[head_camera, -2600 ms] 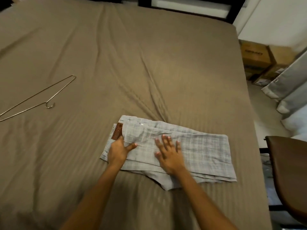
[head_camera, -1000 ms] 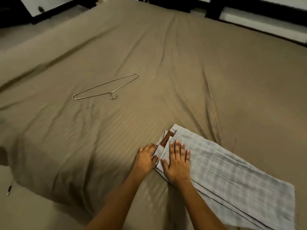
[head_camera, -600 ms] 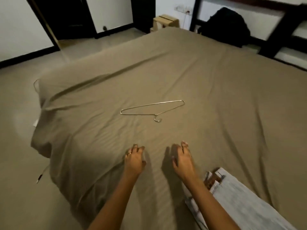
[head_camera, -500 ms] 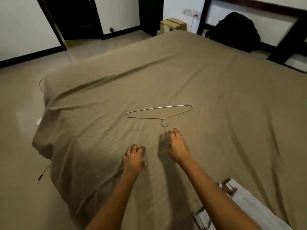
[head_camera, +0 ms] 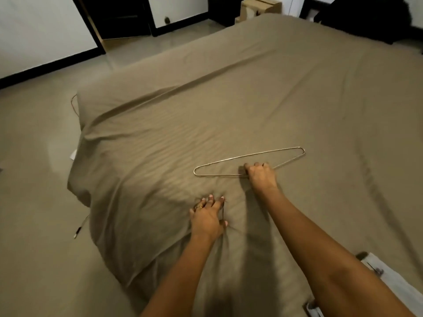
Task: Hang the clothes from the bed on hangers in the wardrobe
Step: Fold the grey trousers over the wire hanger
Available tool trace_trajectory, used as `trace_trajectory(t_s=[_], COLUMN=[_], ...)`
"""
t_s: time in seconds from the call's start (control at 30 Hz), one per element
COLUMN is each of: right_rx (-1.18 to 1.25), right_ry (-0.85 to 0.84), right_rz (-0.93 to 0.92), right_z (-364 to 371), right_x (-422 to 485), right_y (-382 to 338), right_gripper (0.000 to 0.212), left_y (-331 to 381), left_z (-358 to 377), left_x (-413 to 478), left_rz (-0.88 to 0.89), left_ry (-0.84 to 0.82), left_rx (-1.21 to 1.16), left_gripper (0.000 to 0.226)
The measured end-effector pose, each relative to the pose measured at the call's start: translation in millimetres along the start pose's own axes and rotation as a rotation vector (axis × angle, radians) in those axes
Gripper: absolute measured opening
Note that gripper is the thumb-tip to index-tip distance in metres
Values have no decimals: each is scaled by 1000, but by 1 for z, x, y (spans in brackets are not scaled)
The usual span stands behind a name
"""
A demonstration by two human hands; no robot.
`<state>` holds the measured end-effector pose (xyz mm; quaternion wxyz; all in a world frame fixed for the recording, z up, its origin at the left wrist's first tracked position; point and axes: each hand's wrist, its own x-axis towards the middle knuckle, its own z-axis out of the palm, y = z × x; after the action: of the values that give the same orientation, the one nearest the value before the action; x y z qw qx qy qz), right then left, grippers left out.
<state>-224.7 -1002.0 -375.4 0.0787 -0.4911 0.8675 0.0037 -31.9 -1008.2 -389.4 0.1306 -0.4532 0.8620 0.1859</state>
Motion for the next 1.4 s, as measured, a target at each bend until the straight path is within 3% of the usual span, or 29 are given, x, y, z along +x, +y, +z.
trace_trajectory(t_s=[0.03, 0.1, 0.17, 0.2, 0.3, 0.4, 0.5, 0.6, 0.67, 0.7, 0.77, 0.8, 0.9, 1.0, 1.17, 1.27, 1.33, 1.4], right_rx=[-17, 6, 54, 67, 104, 217, 299, 530, 726, 765, 624, 520, 437, 414, 674, 973, 1350, 1800], right_ry=[4, 8, 31, 30, 44, 96, 427, 716, 618, 433, 14, -87, -137, -168, -29, 272, 596, 869], right_rz=[-3, 27, 58, 70, 22, 5, 105, 483, 636, 616, 441, 360, 321, 261, 321, 585, 905, 1094], right_z=[-4, -11, -21, -29, -47, -64, -64, -53, -27, -10, 23, 35, 45, 46, 36, 32, 26, 17], right_x=[-14, -48, -81, -97, -138, -172, -207, -272, -321, -342, -371, -378, -379, -381, -383, -389, -396, -403], right_y=[6, 27, 56, 71, 112, 143, 172, 170, 158, 150, 142, 143, 148, 150, 161, 162, 165, 174], right_gripper=[32, 35, 37, 36, 27, 25, 18, 47, 67, 78, 104, 113, 129, 116, 58, 34, 20, 20], left_y=[2, 8, 23, 36, 78, 120, 153, 182, 195, 200, 203, 205, 204, 203, 213, 220, 228, 244], left_z=[-4, -5, -4, -4, -3, 6, 8, -1, -6, -4, 7, 11, 28, 38, 47, 47, 46, 44], left_x=[-3, -13, -28, -34, -45, -53, -67, -99, -121, -129, -141, -147, -160, -172, -190, -201, -211, -232], left_rz=[21, 103, 179, 245, 483, 649, 698, 577, 413, 348, 289, 278, 294, 287, 291, 314, 340, 374], left_ry=[82, 443, 766, 835, 766, 654, 558, 423, 221, 168, 146, 147, 223, 160, 139, 134, 127, 142], left_rx=[-18, -54, -54, -47, 66, 97, 71, 17, 6, 0, 4, -2, -34, -110, -252, -332, -356, -325], left_gripper=[61, 42, 42, 44, 46, 27, 13, 12, 20, 25, 30, 30, 34, 31, 30, 34, 33, 34])
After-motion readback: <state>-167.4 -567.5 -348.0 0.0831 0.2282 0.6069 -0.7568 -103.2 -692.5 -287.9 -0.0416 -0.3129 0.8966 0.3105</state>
